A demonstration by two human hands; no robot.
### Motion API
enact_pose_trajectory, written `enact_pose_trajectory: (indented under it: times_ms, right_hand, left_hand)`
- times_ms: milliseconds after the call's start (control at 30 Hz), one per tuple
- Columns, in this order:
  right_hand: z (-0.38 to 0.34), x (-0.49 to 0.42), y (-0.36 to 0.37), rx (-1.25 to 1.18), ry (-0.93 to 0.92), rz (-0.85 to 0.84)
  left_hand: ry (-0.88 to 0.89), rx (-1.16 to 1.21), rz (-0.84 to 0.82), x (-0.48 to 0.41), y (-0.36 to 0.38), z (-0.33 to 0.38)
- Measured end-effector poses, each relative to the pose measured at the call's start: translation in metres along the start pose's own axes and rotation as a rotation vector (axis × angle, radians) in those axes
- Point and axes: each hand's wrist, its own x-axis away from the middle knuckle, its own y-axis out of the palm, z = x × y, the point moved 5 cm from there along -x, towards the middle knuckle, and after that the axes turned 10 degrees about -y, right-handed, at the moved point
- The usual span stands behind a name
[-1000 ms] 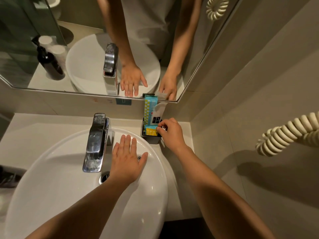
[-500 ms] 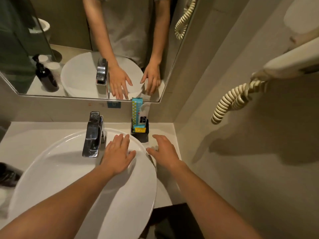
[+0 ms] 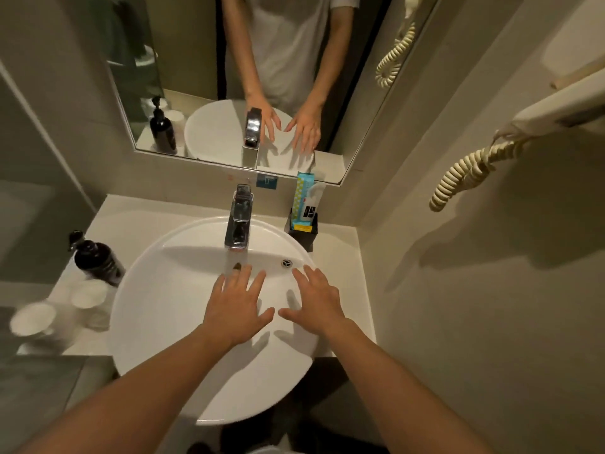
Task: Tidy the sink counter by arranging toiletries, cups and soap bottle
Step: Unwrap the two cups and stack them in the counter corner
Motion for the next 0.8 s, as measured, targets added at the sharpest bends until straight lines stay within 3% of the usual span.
enact_pose_trajectory:
  times_ms: [800]
  right_hand:
    - [-0.198,-0.029,0.043,0.124,-0.446,-0.077]
  left_hand:
    - [-0.462,0.054,0.127,0.107,-0.025,-0.171]
